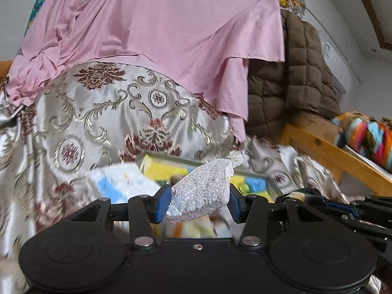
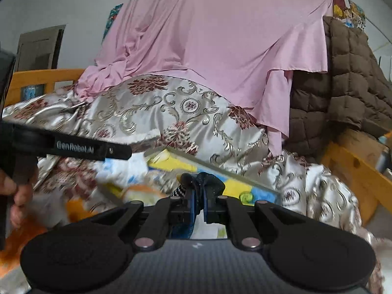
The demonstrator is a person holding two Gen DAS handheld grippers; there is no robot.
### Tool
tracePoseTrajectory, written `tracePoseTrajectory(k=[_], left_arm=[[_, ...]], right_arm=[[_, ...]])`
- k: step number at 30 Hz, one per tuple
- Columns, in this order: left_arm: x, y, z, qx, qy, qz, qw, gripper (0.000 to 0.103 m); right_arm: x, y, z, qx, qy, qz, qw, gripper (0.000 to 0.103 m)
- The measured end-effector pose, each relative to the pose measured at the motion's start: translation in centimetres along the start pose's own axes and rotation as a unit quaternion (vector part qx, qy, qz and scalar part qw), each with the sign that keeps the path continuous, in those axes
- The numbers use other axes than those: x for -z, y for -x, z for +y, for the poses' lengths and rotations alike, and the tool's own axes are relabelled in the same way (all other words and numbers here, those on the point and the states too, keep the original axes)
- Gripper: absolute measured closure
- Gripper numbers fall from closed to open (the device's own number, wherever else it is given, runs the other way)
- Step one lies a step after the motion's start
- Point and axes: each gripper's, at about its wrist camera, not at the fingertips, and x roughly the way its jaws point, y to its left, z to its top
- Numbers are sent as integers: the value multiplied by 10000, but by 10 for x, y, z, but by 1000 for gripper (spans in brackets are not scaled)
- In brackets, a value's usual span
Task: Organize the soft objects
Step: 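Carry the sock and white towel with both tools over the tray, then open both tools to drop the sock and towel into the tray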
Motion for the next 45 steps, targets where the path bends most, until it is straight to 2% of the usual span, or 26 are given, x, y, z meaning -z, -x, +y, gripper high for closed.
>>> tracePoseTrajectory(k=[4,8,11,15,22,26,29,31,34,36,37,41,45], left_arm=[[-5,-41,13,-67,140,14,9999,52],[-2,-80,33,-249,258,360,9987,52],[1,-95,42,-154,431,428,9980,52],[7,-108,40,-115,319,725,9968,52],[14,-114,31,-47,19,1031,9947,52],[14,-114,32,-5,105,1080,9941,53],[12,-115,33,31,154,1136,9934,49],[12,-115,33,45,159,1153,9932,43],[13,-113,30,54,100,1160,9932,38],[12,-111,28,53,69,1133,9935,31],[12,-108,28,47,63,1099,9939,28],[7,-97,27,60,61,1006,9949,22],[0,-80,29,-13,127,966,9952,15]], right_arm=[[-25,-49,-13,81,-217,41,9997,96],[-43,-96,-23,111,-570,194,9981,96],[-51,-129,-24,78,-832,392,9957,96],[-51,-157,-20,106,-1165,682,9908,96],[-33,-170,-13,352,-1262,1106,9852,95],[-26,-168,-15,392,-1284,1227,9833,94],[-22,-165,-18,391,-1310,1300,9821,91],[-20,-164,-21,412,-1309,1336,9815,89],[-17,-158,-26,370,-1384,1325,9808,83],[-15,-153,-28,350,-1409,1323,9805,75],[-15,-151,-29,340,-1424,1307,9806,67],[-15,-136,-35,324,-1543,1187,9803,46],[-17,-118,-42,346,-1695,1062,9792,34]])
